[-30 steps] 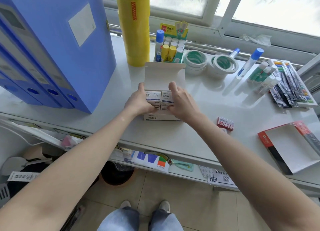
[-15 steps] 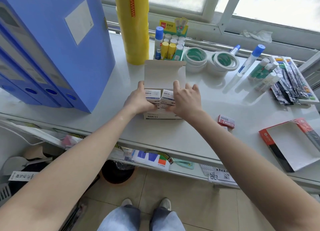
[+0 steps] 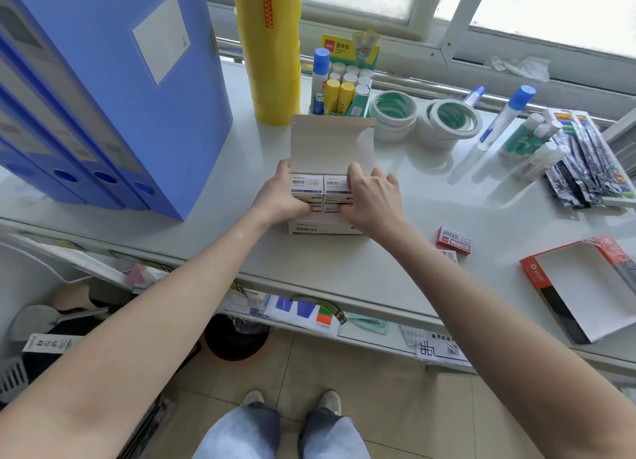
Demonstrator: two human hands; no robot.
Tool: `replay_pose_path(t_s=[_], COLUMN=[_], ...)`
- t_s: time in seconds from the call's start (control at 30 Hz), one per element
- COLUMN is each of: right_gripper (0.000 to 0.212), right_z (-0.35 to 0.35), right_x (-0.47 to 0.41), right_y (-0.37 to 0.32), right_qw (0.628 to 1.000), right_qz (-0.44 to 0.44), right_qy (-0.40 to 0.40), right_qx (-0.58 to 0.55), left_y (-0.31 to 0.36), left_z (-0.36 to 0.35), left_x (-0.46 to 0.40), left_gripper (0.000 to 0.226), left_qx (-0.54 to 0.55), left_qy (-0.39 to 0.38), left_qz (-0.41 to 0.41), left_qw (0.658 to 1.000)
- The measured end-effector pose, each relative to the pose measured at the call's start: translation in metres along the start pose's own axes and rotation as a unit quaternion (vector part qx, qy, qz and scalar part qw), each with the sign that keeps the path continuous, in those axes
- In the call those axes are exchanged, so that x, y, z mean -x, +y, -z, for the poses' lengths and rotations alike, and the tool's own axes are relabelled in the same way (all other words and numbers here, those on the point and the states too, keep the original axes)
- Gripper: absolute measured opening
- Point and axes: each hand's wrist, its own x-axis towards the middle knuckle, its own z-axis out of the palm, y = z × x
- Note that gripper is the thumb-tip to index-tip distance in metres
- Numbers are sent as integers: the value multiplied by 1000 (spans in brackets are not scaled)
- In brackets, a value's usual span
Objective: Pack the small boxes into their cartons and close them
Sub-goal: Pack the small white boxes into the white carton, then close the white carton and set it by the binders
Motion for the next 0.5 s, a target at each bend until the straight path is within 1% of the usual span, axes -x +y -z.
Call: replay_pose_path(t_s=[0.13,0.2,0.27,0.4,0.43,0.5], right_gripper=[24,29,31,28,27,25], right_z=[1,4,10,23,25,27], right_x=[0,-1,0,7,8,11], right_y=[2,3,4,7,8,12], right_qw=[1000,999,997,993,988,977], right_qz=[4,2,-1,-30,-46,-72], right_qy=[-23,-41,-45,2,19,54], right_qx=[-7,-23,-54,-118,-145,-191], left_y=[1,1,3,10,11,9], left_z=[-2,-1,1,7,9,10], left_x=[2,3,4,12,14,17], left_gripper=[71,69,61,29,28,36], left_qx=[28,70,107,175,181,177], left_qy=[3,-15,-24,6,17,42], left_qz=[-3,-9,-14,-25,-33,-41], left_qw=[1000,997,994,984,983,982])
